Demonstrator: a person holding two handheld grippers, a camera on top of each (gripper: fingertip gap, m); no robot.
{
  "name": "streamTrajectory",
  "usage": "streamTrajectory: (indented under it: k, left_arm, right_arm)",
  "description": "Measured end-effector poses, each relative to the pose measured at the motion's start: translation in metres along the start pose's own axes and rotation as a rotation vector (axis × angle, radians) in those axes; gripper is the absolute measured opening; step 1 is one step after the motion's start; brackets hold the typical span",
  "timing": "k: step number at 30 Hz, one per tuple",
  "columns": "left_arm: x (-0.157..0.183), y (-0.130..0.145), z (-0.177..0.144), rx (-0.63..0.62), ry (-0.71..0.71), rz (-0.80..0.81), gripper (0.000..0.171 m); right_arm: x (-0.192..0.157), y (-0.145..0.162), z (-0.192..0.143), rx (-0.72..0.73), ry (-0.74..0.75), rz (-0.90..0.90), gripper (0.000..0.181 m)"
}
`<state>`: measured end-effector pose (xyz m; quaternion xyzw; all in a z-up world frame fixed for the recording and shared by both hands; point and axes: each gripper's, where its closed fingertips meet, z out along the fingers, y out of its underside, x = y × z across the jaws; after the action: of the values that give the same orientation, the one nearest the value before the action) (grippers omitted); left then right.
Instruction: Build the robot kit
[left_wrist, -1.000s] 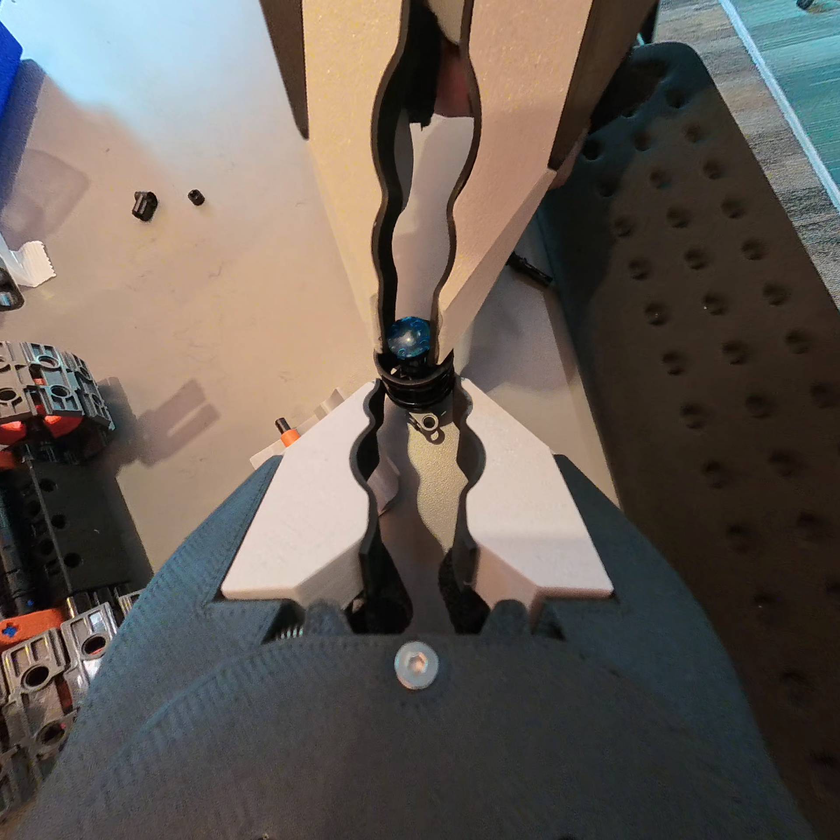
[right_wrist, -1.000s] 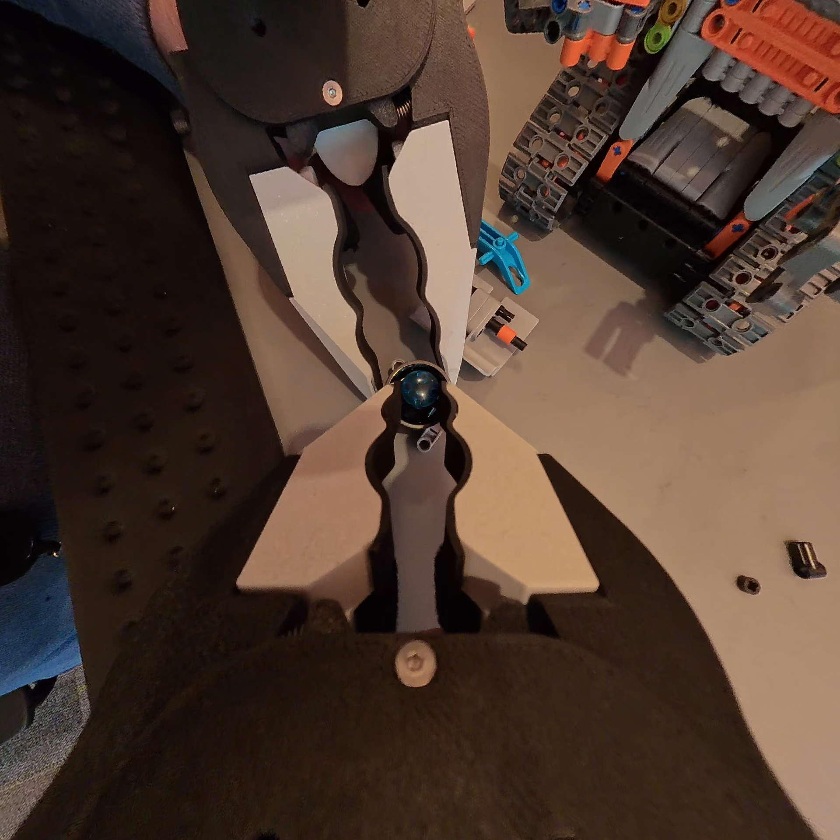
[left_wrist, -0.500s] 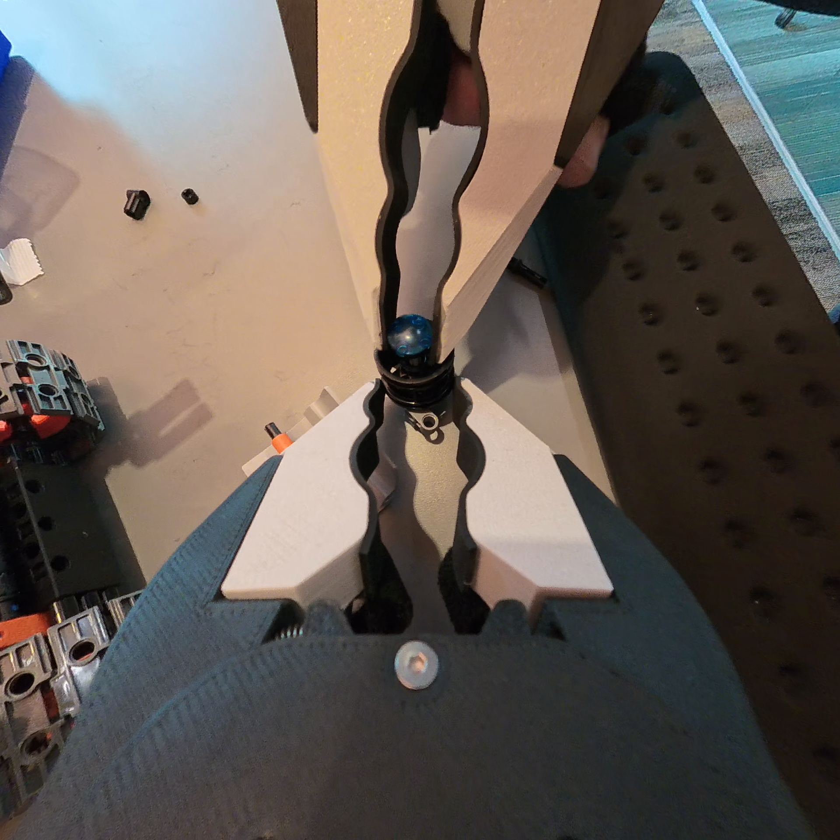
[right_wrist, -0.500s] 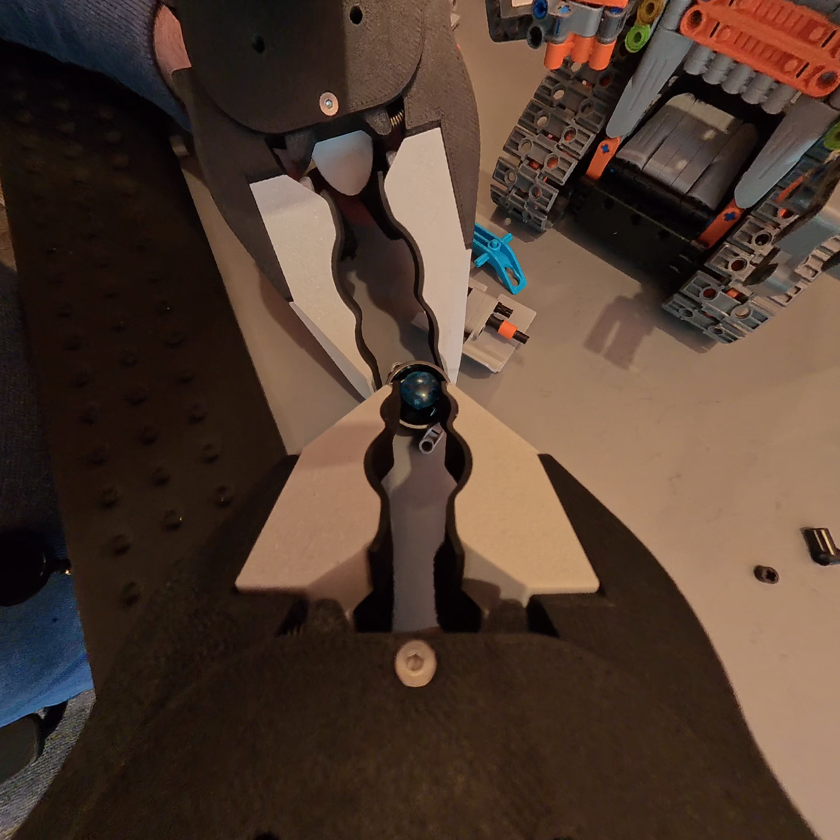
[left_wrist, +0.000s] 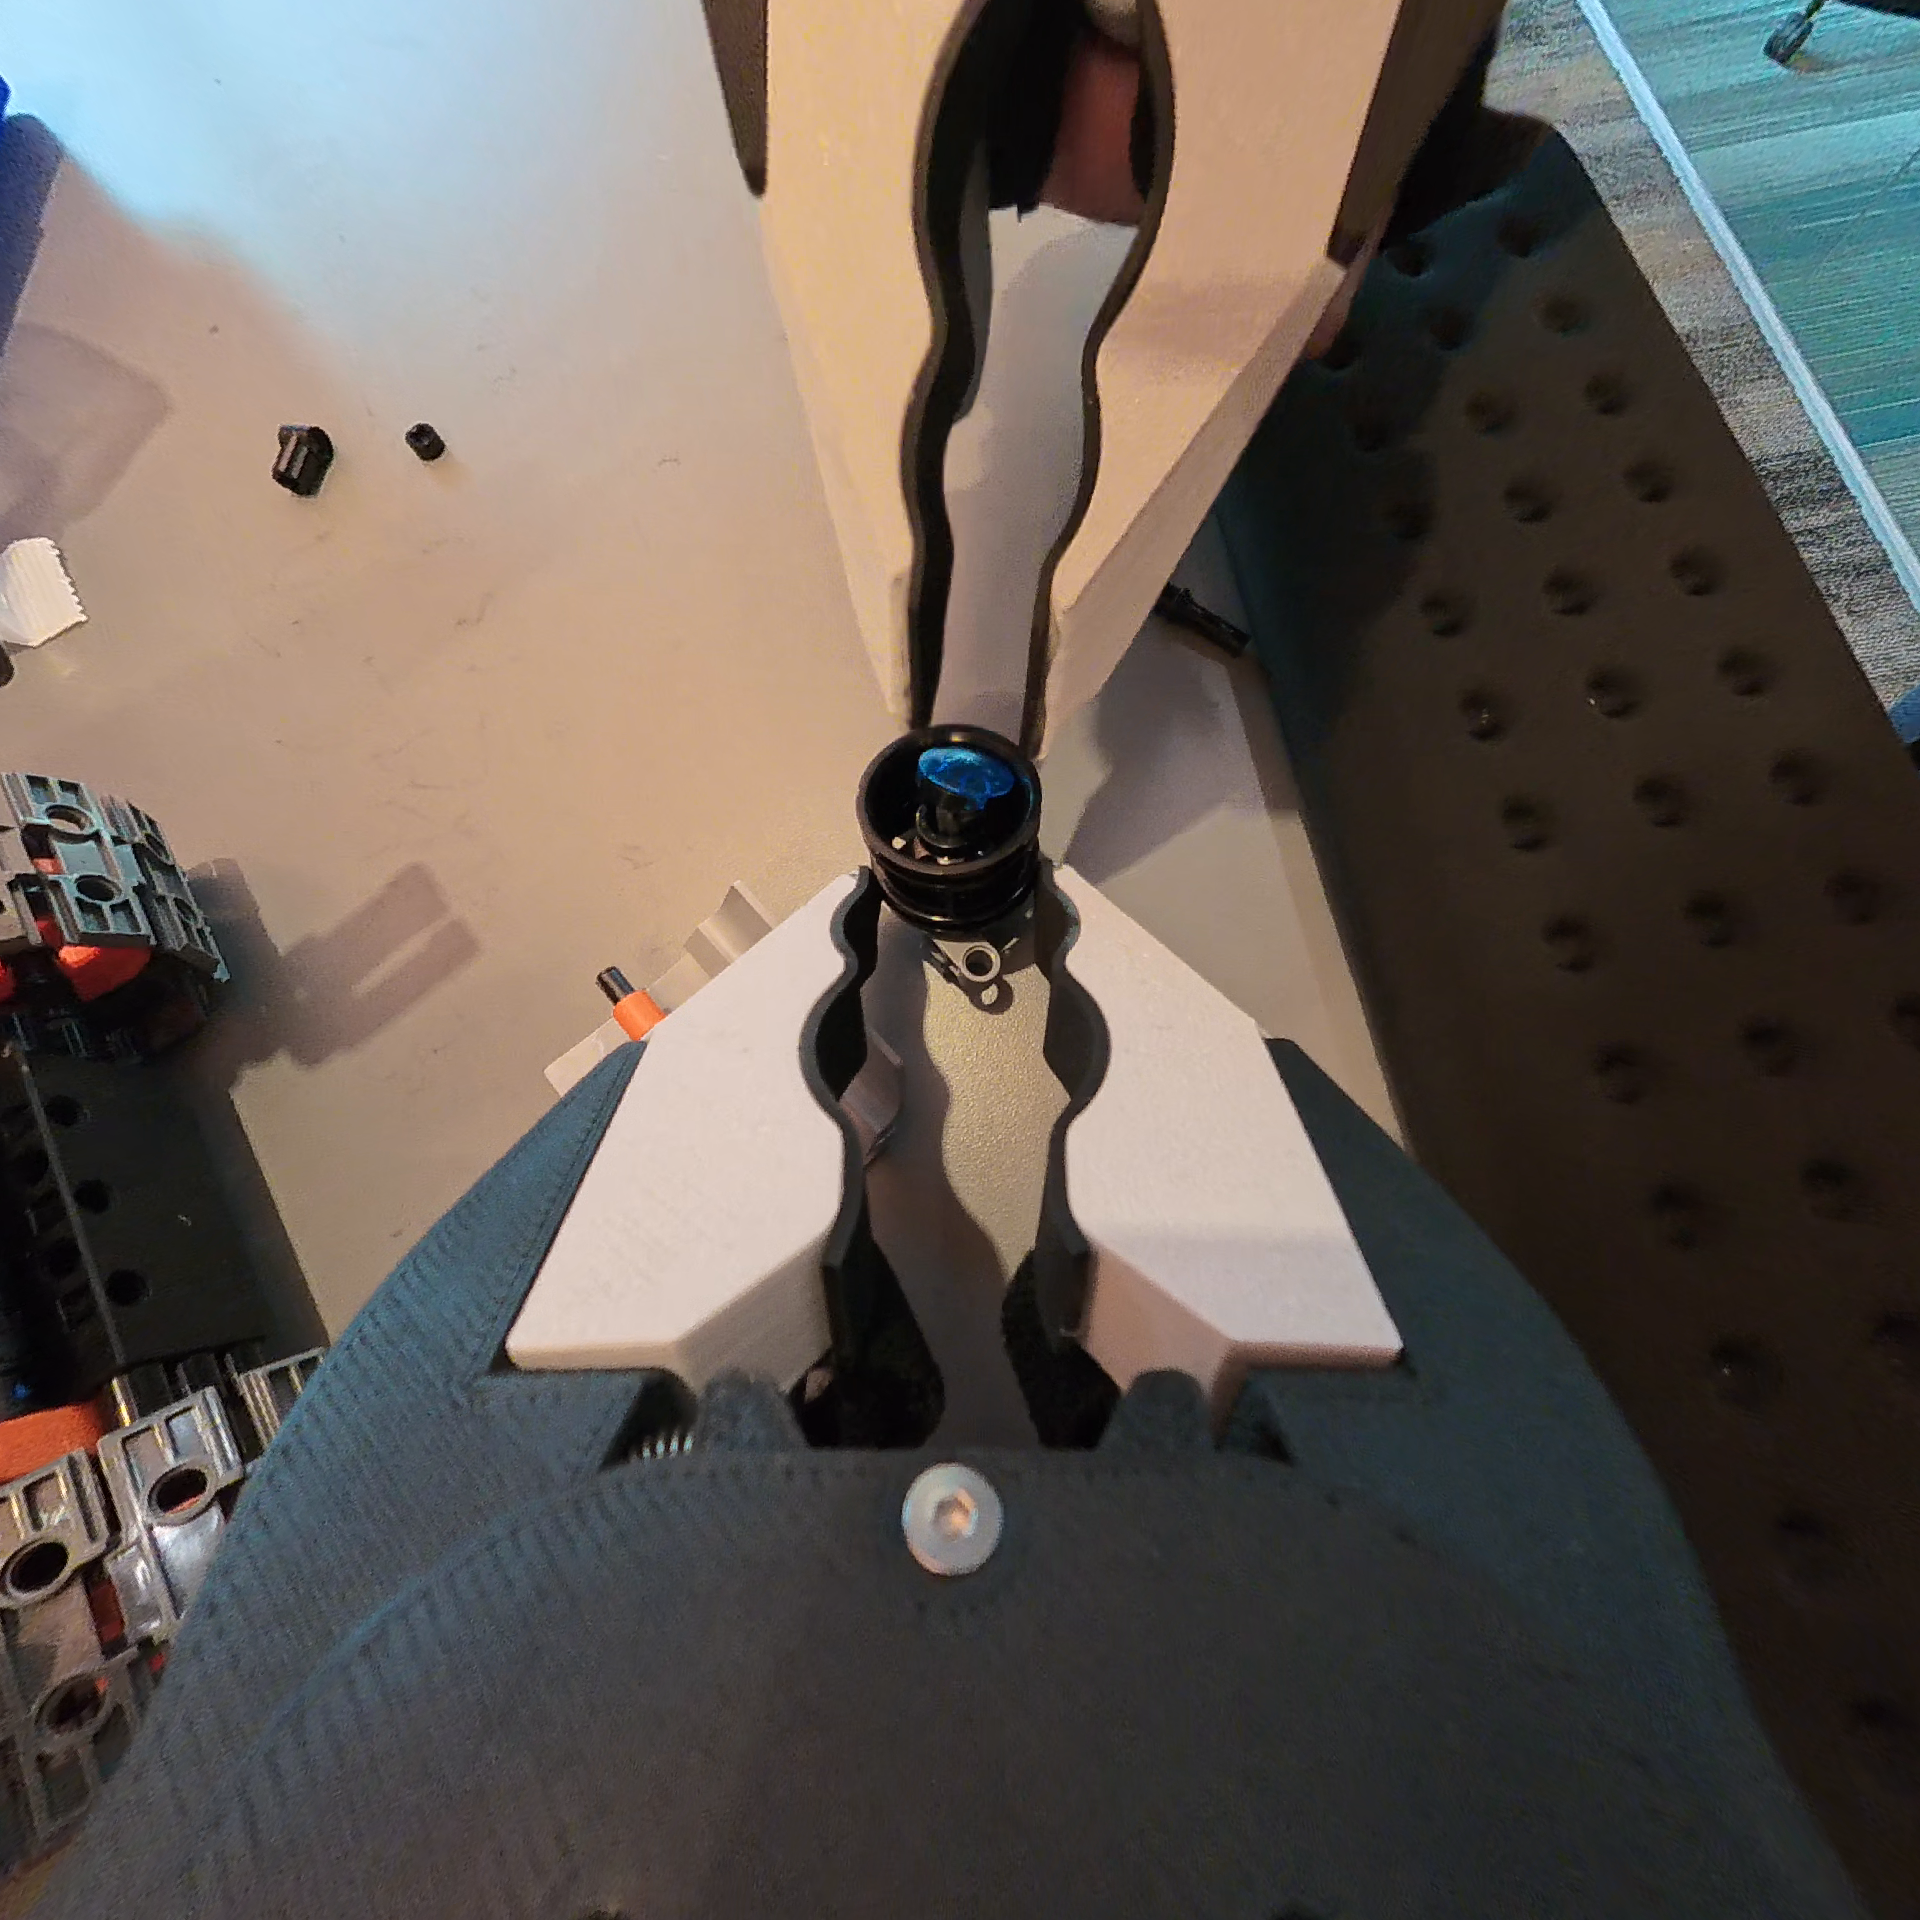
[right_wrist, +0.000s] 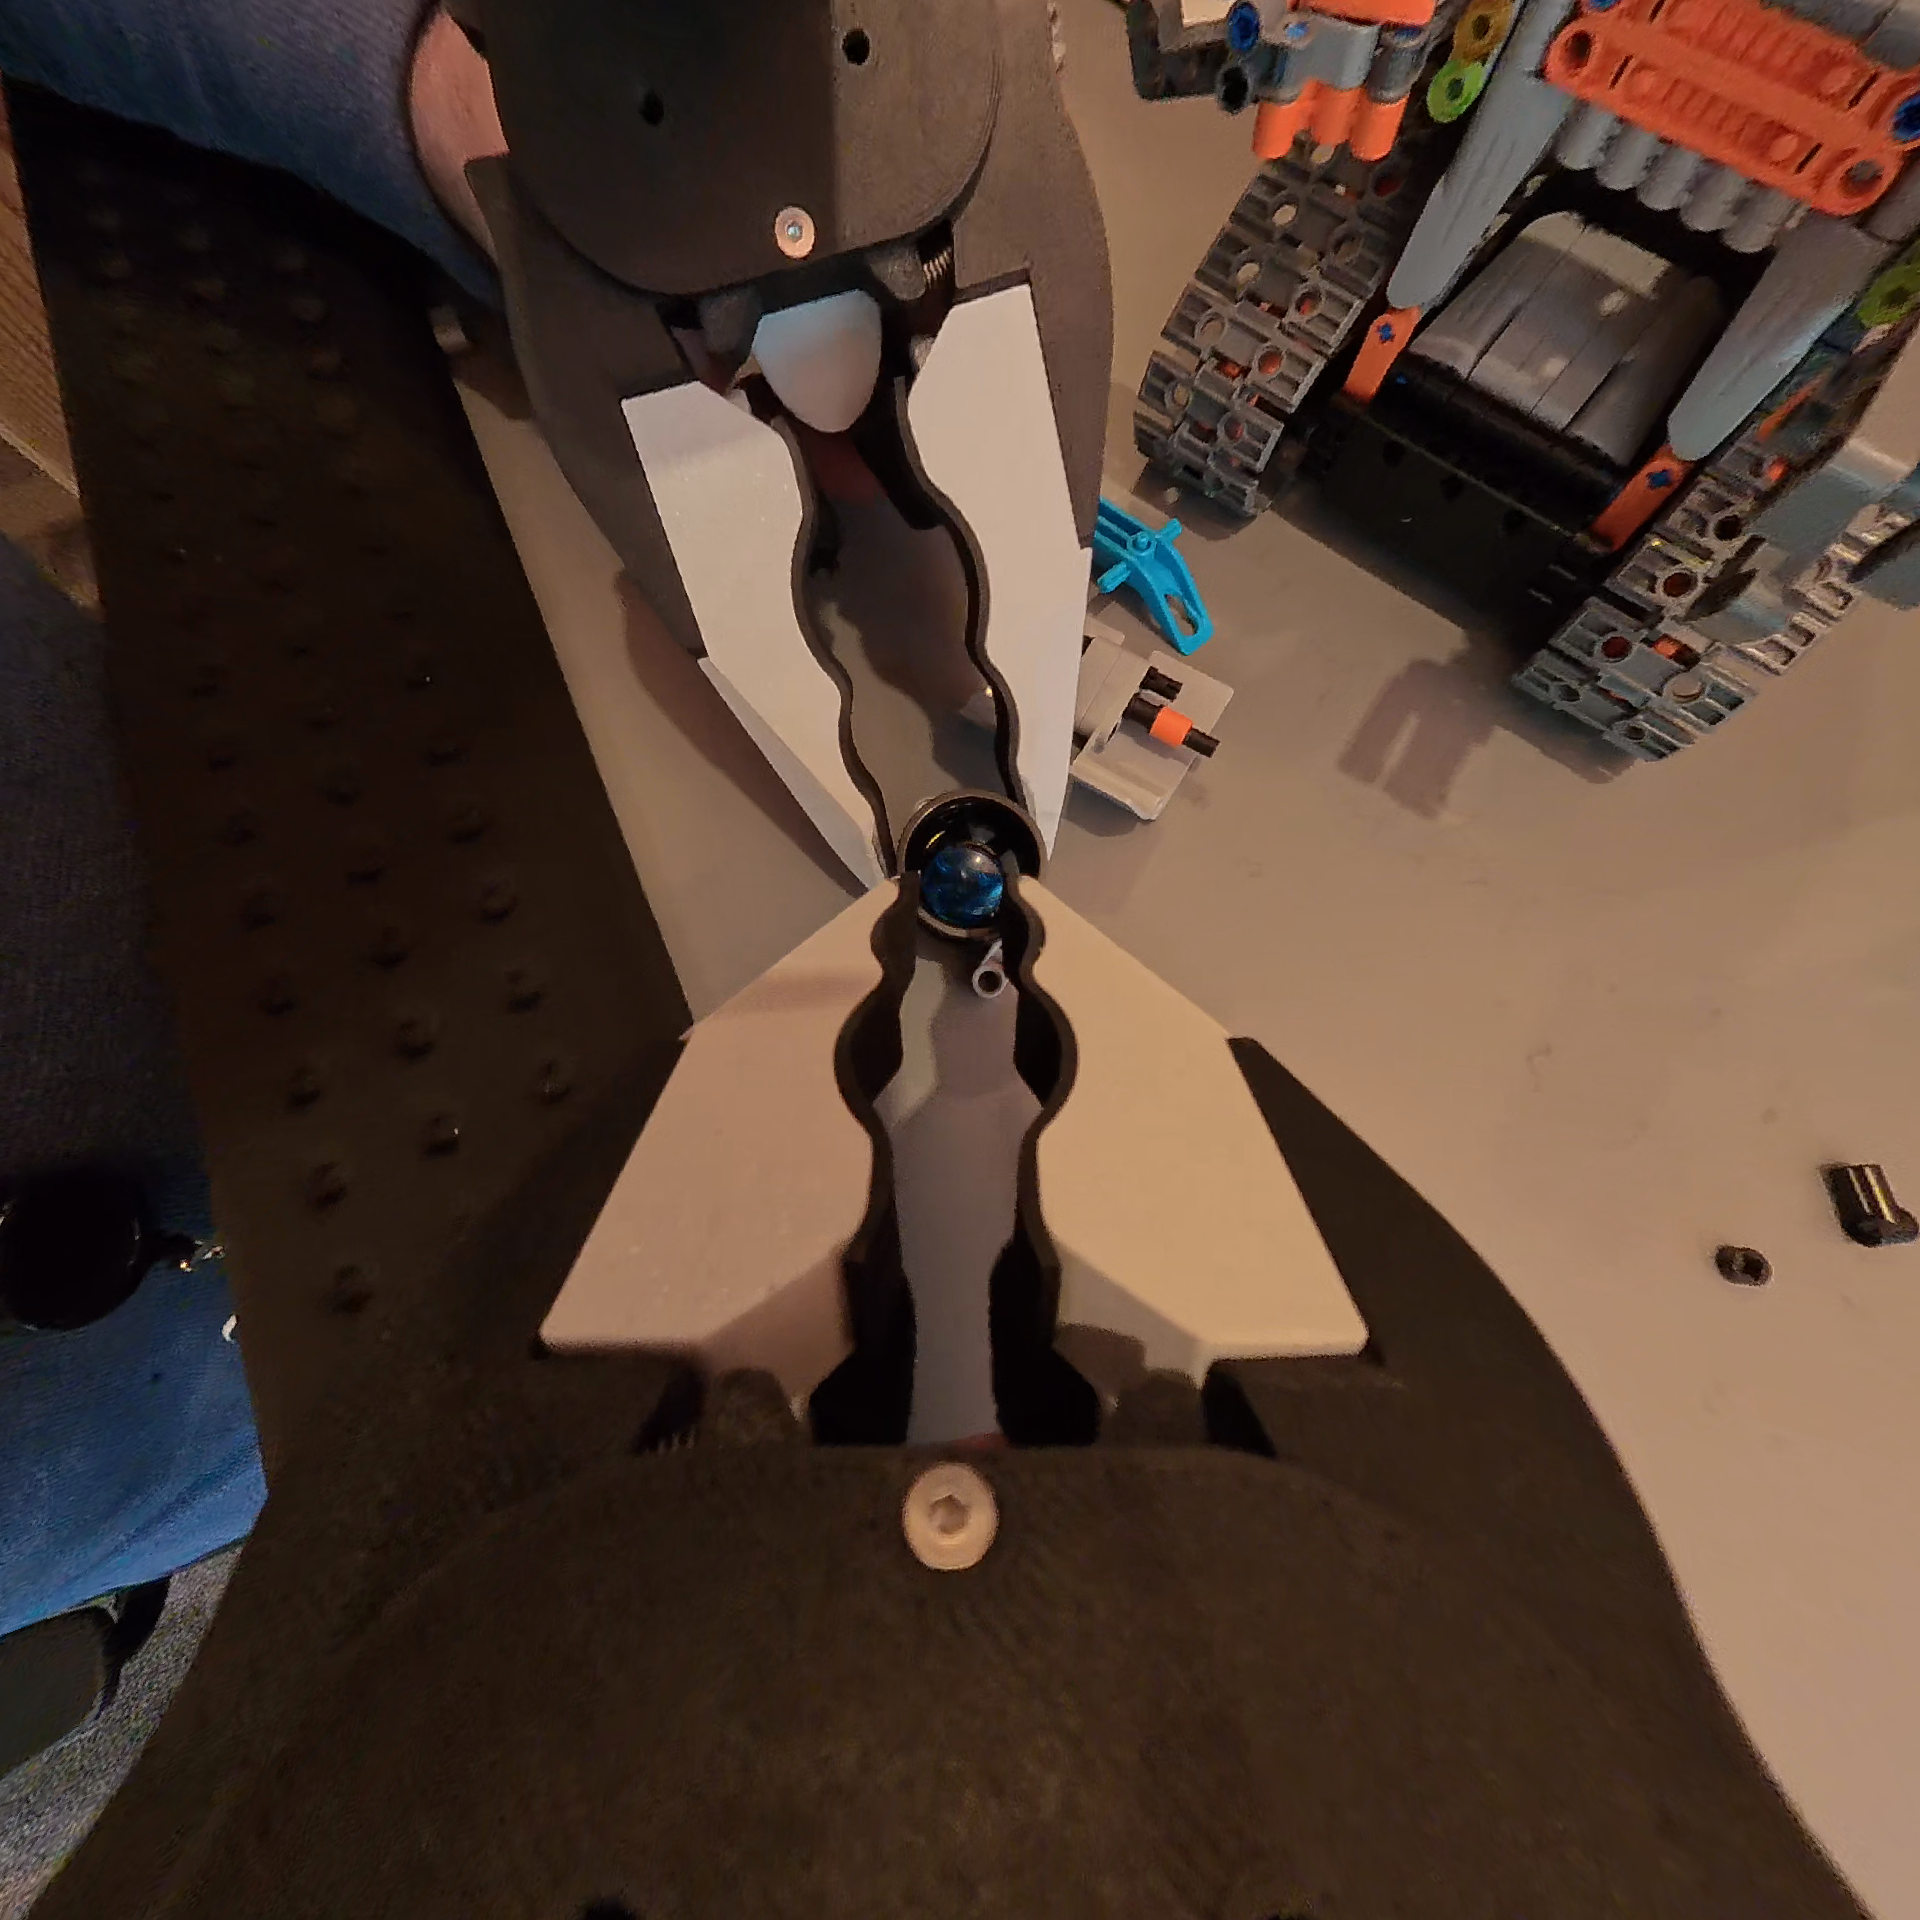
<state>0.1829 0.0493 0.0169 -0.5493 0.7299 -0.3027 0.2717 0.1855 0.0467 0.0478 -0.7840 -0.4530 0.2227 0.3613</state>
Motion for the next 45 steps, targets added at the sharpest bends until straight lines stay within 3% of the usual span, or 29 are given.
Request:
streamTrajectory:
  k: [22, 31, 45]
  left_arm:
    - [0.002, -0.001, 0.003, -0.005, -0.024, 0.038, 0.027]
    - [0.002, -0.001, 0.003, 0.004, -0.014, 0.029, 0.027]
    - [0.002, -0.002, 0.003, 0.006, -0.021, 0.037, 0.027]
  right_arm:
    - [-0.006, -0.006, 0.013, -0.077, -0.035, -0.036, 0.000]
    - [-0.003, -0.013, -0.004, 0.046, -0.057, 0.053, 0.000]
    - [0.001, -0.001, 0.004, -0.003, 0.007, 0.009, 0.000]
